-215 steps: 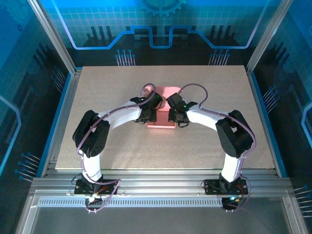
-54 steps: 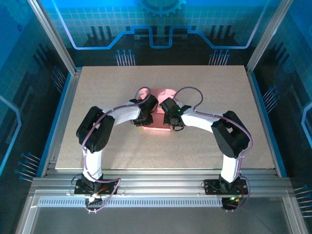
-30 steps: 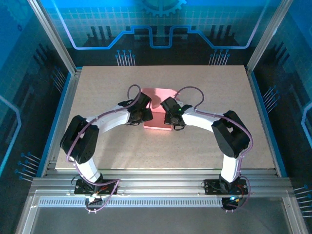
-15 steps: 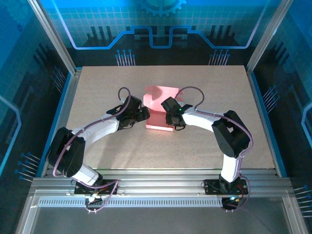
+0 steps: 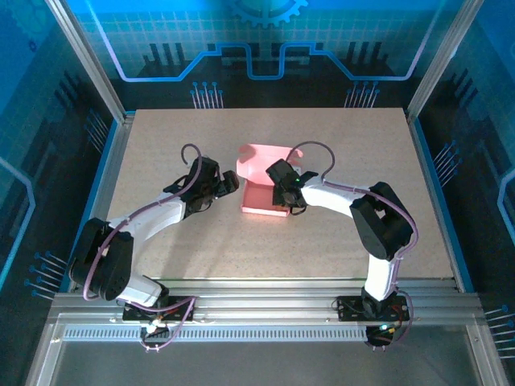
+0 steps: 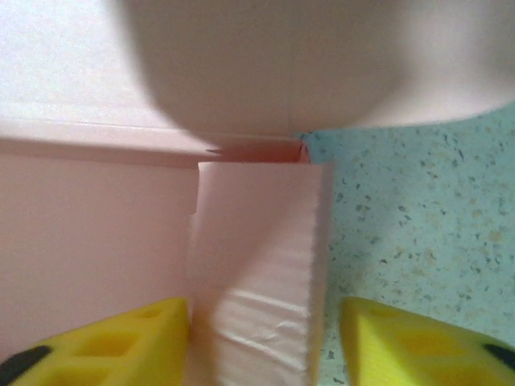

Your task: Fold the paper box

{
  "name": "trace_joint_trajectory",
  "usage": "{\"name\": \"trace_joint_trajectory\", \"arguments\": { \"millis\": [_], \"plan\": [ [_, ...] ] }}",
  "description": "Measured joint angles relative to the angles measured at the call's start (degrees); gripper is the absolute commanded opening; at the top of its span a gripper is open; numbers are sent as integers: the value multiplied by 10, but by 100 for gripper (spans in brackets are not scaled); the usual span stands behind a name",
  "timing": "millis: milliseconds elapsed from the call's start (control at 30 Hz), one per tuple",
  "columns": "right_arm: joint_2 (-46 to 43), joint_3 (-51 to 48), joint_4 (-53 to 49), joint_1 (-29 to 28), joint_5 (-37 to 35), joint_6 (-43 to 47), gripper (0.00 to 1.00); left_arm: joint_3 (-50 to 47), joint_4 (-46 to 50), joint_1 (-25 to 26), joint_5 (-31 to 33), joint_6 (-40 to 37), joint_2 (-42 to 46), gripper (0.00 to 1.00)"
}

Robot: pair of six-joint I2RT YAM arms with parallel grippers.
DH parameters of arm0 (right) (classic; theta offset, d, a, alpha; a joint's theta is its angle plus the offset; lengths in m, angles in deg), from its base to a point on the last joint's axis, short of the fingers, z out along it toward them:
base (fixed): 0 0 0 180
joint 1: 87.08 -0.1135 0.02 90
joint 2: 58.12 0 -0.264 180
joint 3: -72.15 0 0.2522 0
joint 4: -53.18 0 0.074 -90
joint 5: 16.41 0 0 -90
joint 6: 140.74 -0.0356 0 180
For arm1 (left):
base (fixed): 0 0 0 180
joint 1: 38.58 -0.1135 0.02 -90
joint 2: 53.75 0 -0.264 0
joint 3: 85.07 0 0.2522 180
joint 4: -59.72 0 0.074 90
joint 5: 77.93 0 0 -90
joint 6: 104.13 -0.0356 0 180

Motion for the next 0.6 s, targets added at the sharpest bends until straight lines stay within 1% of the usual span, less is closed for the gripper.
{"name": "trace_joint_trajectory", "arguments": {
  "millis": [267,333,500,600],
  "plan": [
    [4,4,-12,12,19,31,24,-6,-6,-7,-12,0,5,98],
    [11,9,-13,14,26,38,22,-8,-8,-7,-15,0,5,99],
    [21,11,-16,24,45,62,25,-9,-15,-7,-26,0,5,99],
    [22,11,-16,35,62,86,21,-20,-34,-7,-35,0,5,99]
  ]
}}
